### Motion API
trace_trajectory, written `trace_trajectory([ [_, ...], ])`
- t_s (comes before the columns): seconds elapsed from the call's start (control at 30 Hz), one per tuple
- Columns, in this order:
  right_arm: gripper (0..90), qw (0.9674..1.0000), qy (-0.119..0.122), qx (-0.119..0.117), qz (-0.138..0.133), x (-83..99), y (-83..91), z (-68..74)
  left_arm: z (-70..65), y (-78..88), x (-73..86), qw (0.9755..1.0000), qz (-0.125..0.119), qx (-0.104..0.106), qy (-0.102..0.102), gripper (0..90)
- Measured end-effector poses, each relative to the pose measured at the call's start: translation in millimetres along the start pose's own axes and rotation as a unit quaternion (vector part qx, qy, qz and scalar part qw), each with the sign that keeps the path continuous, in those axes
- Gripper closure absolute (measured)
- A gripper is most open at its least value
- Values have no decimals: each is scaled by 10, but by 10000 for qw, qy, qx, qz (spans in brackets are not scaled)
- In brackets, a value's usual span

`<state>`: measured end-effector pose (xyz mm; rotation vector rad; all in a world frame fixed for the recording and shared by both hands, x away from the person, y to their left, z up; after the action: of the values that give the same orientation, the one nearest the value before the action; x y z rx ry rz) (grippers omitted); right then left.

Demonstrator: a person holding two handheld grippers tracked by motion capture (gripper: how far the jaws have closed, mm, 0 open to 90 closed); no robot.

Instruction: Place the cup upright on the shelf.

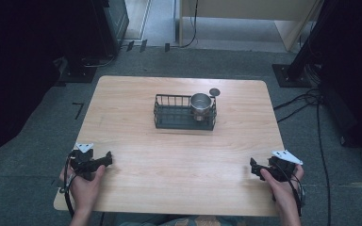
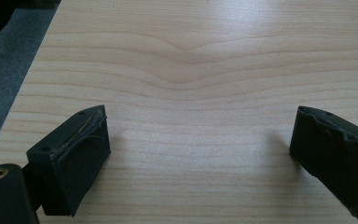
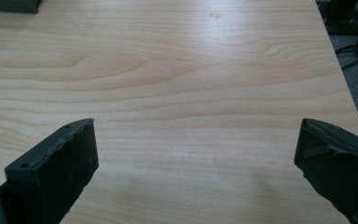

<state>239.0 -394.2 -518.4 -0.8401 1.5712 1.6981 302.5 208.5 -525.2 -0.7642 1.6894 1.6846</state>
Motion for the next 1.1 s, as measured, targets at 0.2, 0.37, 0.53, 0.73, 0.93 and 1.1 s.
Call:
trace_trajectory([
  [0.2, 0, 9999, -44, 54, 74, 85, 30, -55, 0, 1, 0, 10000, 5, 2, -1, 51],
  [0.37, 0, 9998, 14, 115, 182, 173, 48, -86, 0, 0, 0, 10000, 0, 0, -2, 51],
  [0.53, 0, 9995, 38, 199, 229, 228, 72, -103, 0, 0, 0, 10000, 2, 0, -2, 51],
  [0.73, 0, 9990, 223, 248, 301, 253, 93, -79, 0, 0, 0, 10000, 1, -1, 0, 51],
  [0.93, 0, 9992, 115, 183, 338, 257, 90, -95, 0, 0, 0, 10000, 0, 0, 0, 51],
  [1.1, 0, 9992, 107, 197, 335, 258, 91, -92, 0, 0, 1, 10000, -1, 0, 2, 51],
])
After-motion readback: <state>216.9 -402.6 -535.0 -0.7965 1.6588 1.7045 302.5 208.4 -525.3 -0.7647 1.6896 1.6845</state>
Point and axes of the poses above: each handheld gripper's, and its own axes: y roughly backward along the jaws, x roughly out of its underside, z roughly to its left, the point moved 1 cm from there along -y, roughly forward along the jaws, and after that the axes turned 6 degrees about -z, right-handed, at the moved point
